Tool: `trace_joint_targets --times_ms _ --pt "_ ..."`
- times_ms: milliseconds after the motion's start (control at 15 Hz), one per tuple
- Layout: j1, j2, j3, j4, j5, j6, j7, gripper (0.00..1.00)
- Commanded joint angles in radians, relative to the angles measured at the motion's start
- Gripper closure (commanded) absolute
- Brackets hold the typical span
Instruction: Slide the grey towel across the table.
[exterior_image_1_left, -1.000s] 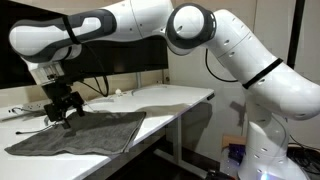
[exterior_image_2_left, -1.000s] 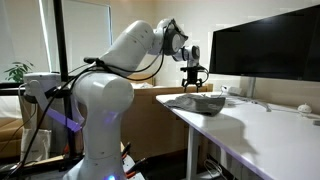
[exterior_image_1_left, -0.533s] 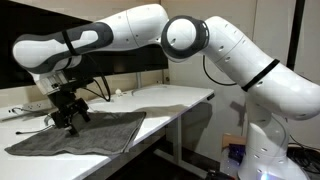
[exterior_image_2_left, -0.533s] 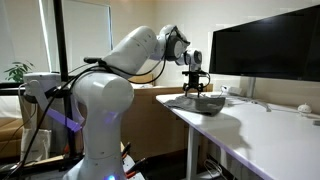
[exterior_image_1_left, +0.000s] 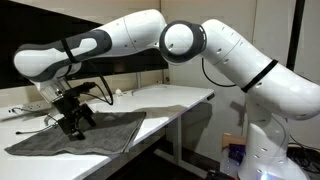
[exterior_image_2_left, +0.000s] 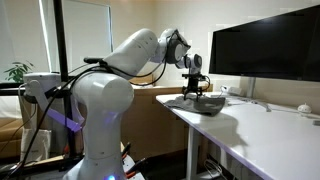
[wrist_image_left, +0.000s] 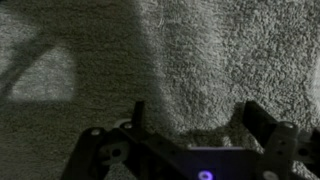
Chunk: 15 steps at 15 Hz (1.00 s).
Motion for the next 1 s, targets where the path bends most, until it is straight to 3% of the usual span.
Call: trace_joint_targets --times_ms 0,67,133,800,933 --pt "-0.007 0.006 0.007 0.002 0.003 -0.052 -0.049 0.0" --pt "-0.011 0.007 0.011 -0.006 0.013 -0.07 -0.054 0.25" --pt "-0.011 0.007 0.011 -0.01 0.014 -0.077 -0.06 0.27" --pt "-0.027 -0.011 0.006 0.001 0.015 -0.149 -0.098 0.92" --pt "-0.035 -0.019 -0.003 0.013 -0.002 -0.146 -0.106 0.97"
